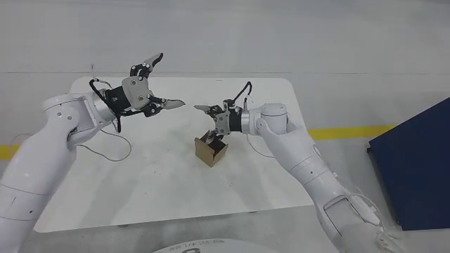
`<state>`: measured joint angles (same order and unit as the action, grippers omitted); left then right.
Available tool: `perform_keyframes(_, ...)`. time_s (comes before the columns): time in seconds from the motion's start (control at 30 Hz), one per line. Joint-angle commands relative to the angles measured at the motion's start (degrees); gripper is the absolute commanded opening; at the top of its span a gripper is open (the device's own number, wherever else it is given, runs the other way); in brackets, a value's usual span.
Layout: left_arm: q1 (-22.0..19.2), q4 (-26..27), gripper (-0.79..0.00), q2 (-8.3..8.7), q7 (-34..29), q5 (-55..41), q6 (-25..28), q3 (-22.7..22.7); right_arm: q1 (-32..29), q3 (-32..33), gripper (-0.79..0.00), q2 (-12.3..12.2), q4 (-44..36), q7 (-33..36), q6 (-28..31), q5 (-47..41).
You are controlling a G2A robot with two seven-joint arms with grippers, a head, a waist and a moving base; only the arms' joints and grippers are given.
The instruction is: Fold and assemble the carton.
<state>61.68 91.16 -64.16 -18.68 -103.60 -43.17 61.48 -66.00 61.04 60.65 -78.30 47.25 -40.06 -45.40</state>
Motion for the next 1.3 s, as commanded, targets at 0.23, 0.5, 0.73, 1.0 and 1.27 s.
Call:
perform_keyframes(0.23, 0.01, 0.0, 0.0, 0.0, -0.11, 0.0, 0.0, 0.01, -1.48, 4.71, -0.062, -2.21, 0.13, 3.73, -4.12, 2.74)
perform_keyframes(0.5, 0.01, 0.0, 0.0, 0.0, -0.11, 0.0, 0.0, 0.01, -7.83, 10.07, 0.0, -2.91, -6.14, -6.37, 12.79, 5.84)
perform_keyframes(0.73, 0.01, 0.0, 0.0, 0.0, -0.11, 0.0, 0.0, 0.01, -13.8, 13.54, 0.0, -3.44, -13.37, -14.6, 14.67, 8.31)
perform_keyframes(1.0, 0.01, 0.0, 0.0, 0.0, -0.11, 0.0, 0.0, 0.01, -13.78, 13.47, 0.0, -3.47, -13.43, -15.53, 14.92, 9.52)
perform_keyframes(1.27, 0.01, 0.0, 0.0, 0.0, -0.11, 0.0, 0.0, 0.01, -18.08, 13.5, 0.0, -4.14, -15.03, -21.56, 17.2, 22.03)
